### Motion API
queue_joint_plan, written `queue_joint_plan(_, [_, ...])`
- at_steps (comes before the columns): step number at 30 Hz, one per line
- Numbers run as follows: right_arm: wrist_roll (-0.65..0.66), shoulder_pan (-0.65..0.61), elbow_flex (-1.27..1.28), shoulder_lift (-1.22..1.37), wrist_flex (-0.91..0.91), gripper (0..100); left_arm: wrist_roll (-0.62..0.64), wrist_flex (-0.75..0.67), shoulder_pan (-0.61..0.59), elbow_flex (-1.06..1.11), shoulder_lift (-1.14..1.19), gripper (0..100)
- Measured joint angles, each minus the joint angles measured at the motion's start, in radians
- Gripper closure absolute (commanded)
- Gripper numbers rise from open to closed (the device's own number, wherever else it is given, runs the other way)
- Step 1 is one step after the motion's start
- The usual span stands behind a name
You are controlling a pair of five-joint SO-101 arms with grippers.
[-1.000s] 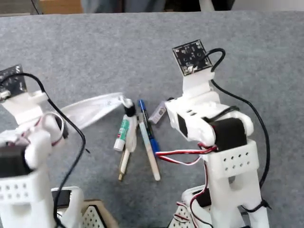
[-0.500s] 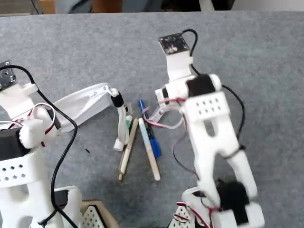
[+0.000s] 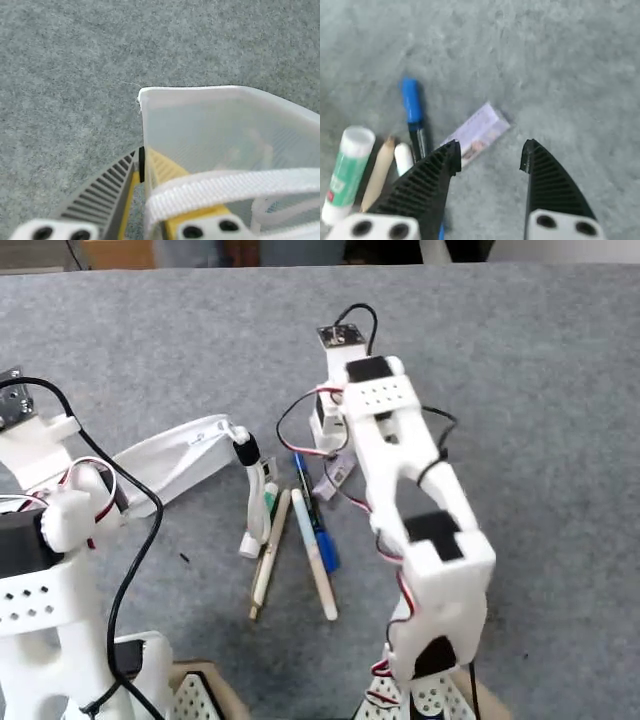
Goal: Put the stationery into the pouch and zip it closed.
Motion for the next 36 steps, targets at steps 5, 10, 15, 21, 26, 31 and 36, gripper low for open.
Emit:
queue_joint_plan(5, [-0.041, 0.000, -0.141, 0.143, 0.041, 78.6, 0.000, 0.000, 0.000, 0.000, 0.000, 97])
queue_joint_plan(10, [-0.078, 0.000, -0.282, 0.264, 0.100, 78.7, 0.000, 0.000, 0.000, 0.000, 0.000, 97])
queue_joint_plan(15, [-0.086, 0.000, -0.393, 0.359, 0.150, 79.0, 0.000, 0.000, 0.000, 0.000, 0.000, 97])
queue_joint_plan(21, [-0.086, 0.005, -0.448, 0.397, 0.178, 79.0, 0.000, 0.000, 0.000, 0.000, 0.000, 97])
queue_joint_plan(26, [-0.086, 0.020, -0.451, 0.400, 0.178, 80.9, 0.000, 0.000, 0.000, 0.000, 0.000, 97])
queue_joint_plan(31, [-0.086, 0.035, -0.451, 0.400, 0.178, 85.8, 0.000, 0.000, 0.000, 0.000, 0.000, 97])
queue_joint_plan(36, [-0.086, 0.038, -0.454, 0.407, 0.178, 86.1, 0.000, 0.000, 0.000, 0.000, 0.000, 97])
